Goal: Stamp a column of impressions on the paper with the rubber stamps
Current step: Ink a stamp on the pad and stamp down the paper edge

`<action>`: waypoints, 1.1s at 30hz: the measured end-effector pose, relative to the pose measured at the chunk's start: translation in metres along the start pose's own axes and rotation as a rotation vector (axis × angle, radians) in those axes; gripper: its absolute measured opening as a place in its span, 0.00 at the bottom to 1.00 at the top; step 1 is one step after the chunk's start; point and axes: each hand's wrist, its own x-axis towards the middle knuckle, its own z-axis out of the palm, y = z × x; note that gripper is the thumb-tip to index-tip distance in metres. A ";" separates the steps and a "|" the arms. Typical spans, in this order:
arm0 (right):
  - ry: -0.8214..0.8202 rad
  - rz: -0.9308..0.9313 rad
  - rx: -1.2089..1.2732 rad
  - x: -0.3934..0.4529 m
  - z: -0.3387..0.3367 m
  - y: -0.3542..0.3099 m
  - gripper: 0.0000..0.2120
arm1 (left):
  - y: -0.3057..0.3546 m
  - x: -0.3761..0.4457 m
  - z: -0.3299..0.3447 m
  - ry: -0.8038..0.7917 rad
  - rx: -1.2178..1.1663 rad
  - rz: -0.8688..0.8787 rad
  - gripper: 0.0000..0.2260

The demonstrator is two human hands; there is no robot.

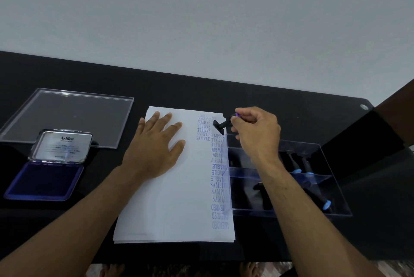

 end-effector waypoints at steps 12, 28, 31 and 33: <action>-0.020 -0.036 0.004 -0.012 0.006 -0.013 0.09 | 0.003 -0.006 -0.012 0.007 -0.038 -0.028 0.31; -0.264 -0.206 -0.058 -0.104 0.103 -0.076 0.08 | -0.068 -0.129 -0.087 0.132 -0.089 -0.237 0.31; -0.329 -0.262 -0.067 -0.122 0.118 -0.087 0.10 | -0.084 -0.150 -0.096 0.144 -0.057 -0.277 0.30; -0.362 -0.302 -0.079 -0.134 0.127 -0.093 0.10 | -0.094 -0.162 -0.099 0.148 -0.049 -0.311 0.31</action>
